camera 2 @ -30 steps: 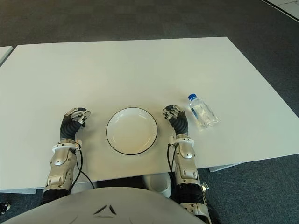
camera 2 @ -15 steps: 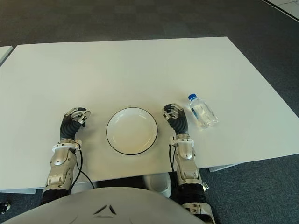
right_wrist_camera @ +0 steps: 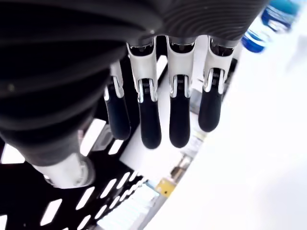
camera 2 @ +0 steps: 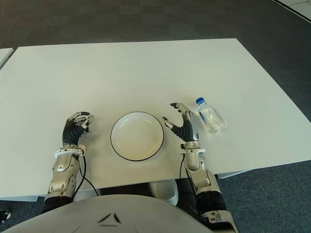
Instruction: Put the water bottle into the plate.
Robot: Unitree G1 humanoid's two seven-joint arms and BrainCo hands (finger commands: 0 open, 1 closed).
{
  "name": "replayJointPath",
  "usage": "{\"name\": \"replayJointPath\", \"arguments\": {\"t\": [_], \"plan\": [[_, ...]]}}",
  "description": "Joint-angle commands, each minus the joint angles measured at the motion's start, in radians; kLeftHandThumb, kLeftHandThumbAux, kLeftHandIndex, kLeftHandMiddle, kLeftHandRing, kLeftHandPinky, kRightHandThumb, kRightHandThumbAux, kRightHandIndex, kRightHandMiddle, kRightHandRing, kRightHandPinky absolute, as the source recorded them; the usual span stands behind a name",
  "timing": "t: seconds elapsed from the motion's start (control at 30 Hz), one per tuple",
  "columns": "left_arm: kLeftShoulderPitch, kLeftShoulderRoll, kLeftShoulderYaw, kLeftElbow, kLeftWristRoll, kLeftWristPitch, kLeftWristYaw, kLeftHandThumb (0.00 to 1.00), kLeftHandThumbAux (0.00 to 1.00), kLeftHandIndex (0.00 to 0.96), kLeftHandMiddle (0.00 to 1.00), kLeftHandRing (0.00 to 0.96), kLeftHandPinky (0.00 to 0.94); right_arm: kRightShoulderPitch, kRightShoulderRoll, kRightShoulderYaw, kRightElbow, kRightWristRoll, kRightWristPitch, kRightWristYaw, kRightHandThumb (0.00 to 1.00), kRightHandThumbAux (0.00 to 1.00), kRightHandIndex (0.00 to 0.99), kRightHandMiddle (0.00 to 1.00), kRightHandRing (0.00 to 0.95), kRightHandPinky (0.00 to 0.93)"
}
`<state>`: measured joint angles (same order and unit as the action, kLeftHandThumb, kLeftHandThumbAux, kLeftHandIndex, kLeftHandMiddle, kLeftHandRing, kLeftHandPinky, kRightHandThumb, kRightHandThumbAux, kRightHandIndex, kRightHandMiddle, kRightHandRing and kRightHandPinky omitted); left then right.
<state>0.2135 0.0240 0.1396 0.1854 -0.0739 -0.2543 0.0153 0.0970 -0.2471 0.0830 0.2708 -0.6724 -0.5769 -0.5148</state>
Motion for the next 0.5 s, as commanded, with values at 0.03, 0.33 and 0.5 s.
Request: {"name": "replayJointPath", "arguments": {"t": [0.03,0.33,0.5], "plan": [[0.005,-0.005,-0.003,0.009,0.000,0.014,-0.002,0.702,0.721,0.434,0.769,0.763,0.749,-0.050,-0.036,0.020,0.076,-0.103,-0.034,-0.170,0.431,0.477,0.146,0.187,0.207,0.242],[0.008,-0.005,-0.005,0.003,0.006,0.018,0.003,0.702,0.722,0.434,0.770,0.764,0.752,-0.074,-0.075,0.041,0.117,-0.229,0.027,-0.442,0.524,0.364,0.053,0.025,0.022,0.031],[0.007,-0.006,-0.004,0.002,0.003,0.025,0.003,0.701,0.722,0.434,0.770,0.763,0.748,-0.043,-0.075,0.031,0.077,-0.219,0.088,-0.465,0.561,0.324,0.014,0.003,0.002,0.004]]}}
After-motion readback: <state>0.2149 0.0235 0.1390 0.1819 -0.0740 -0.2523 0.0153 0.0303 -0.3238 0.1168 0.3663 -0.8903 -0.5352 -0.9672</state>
